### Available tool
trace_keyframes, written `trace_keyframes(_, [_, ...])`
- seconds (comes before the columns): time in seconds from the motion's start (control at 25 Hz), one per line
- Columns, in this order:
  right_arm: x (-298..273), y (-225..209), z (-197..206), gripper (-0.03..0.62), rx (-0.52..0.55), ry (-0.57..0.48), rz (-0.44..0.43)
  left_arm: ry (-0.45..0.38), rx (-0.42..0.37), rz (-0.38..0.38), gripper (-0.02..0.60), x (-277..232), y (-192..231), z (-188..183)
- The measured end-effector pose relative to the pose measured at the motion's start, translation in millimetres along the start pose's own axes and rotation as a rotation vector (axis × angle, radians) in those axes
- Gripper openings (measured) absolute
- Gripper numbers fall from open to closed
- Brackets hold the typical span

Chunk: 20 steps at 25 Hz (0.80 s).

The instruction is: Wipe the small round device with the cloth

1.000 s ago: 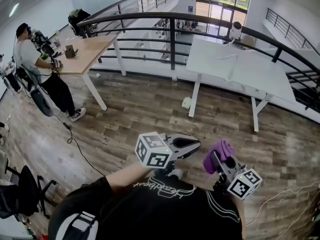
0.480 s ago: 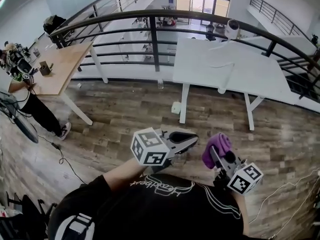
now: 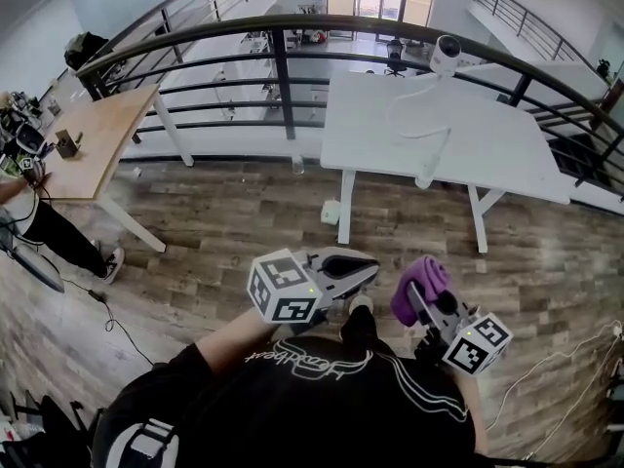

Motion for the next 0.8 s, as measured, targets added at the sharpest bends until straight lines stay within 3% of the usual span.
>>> trace_keyframes(0.4, [-87, -121, -48, 0.058, -0.002, -0.004, -0.059, 0.018, 0.021, -0.088, 0.008, -54, 124, -26])
trace_keyframes(0.8, [-160, -303, -144, 0.058, -0.002, -0.062, -0.071, 0.081, -0.007, -0.084, 0.008, -195, 290, -89])
Point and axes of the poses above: the fingertips, and each gripper's own axes: x backward along the fingers, y to its left, z out of its underside, the point moved 7 cm from there along x, backward along the fingers, and after that the axes turned 5 degrees about -y, right-handed, at the moved point
